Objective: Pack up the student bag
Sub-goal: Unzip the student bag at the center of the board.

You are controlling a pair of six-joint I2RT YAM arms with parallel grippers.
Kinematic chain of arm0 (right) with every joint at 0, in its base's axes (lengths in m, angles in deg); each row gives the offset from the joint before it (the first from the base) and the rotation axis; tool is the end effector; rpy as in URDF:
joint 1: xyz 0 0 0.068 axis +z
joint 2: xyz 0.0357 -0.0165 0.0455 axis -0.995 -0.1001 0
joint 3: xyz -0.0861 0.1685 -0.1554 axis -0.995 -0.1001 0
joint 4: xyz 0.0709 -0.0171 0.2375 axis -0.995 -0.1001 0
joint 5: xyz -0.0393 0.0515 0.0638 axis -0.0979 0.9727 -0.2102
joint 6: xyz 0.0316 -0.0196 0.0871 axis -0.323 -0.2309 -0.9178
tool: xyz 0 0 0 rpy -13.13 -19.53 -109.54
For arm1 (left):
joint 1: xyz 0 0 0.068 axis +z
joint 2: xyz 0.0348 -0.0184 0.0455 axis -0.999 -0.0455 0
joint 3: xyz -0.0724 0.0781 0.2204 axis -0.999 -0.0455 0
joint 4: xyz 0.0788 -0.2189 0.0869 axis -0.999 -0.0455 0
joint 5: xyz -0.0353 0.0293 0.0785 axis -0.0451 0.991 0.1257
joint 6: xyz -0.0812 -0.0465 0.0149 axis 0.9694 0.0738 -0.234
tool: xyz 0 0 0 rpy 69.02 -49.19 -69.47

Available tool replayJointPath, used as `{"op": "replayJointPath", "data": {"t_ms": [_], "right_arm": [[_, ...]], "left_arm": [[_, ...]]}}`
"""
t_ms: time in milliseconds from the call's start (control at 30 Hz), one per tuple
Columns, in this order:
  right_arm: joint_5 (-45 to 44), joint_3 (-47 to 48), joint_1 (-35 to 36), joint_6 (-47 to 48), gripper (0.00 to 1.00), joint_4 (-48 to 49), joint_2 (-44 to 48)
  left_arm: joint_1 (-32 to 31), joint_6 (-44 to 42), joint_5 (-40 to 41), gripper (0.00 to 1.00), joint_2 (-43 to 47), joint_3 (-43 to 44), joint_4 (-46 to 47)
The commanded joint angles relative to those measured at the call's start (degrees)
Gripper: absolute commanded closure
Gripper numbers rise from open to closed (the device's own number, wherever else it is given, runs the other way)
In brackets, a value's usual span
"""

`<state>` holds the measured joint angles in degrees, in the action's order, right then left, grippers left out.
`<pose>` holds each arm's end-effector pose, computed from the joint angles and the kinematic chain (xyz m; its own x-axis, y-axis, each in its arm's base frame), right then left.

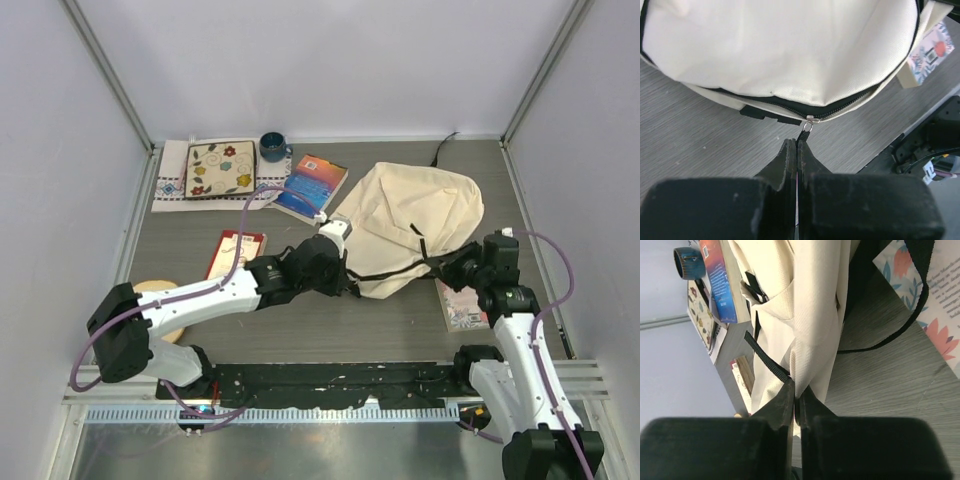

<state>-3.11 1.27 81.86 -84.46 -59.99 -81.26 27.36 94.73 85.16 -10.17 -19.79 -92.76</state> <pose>0.2017 0.0166 0.1861 -0.4792 0.8409 -0.2516 0.4275 0.4740 0.7698 0.1793 -0.2849 0.2072 -0.7296 0.0974 -0.6769 0.4543 0.8089 -0.3733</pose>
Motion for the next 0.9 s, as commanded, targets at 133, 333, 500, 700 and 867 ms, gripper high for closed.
{"op": "replayJointPath", "data": {"t_ms": [133, 333, 500, 700, 867], "right_arm": [[-7.1, 14.0, -3.1, 14.9, 0.32, -8.1, -5.9], [3.1, 17.3, -3.1, 10.0, 0.25, -14.1, -2.5], [12.0, 8.4, -2.7, -0.9, 0.25, -12.4, 2.4], [8.8, 3.6, 2.4, -9.8, 0.25, -12.1, 7.1], [4.4, 0.3, 8.7, -15.5, 0.25, -10.2, 8.9]], "left_arm": [[0.5, 0.0, -8.4, 1.0, -3.8, 3.1, 1.4], [0.5, 2.7, -10.9, 1.0, -7.1, 5.1, 4.9], [0.5, 3.2, -11.3, 1.0, -8.1, 6.0, 5.4], [0.5, 3.1, -11.2, 1.0, -8.0, 5.6, 5.4], [0.6, 3.1, -10.2, 1.0, -7.4, 5.6, 5.0]]}}
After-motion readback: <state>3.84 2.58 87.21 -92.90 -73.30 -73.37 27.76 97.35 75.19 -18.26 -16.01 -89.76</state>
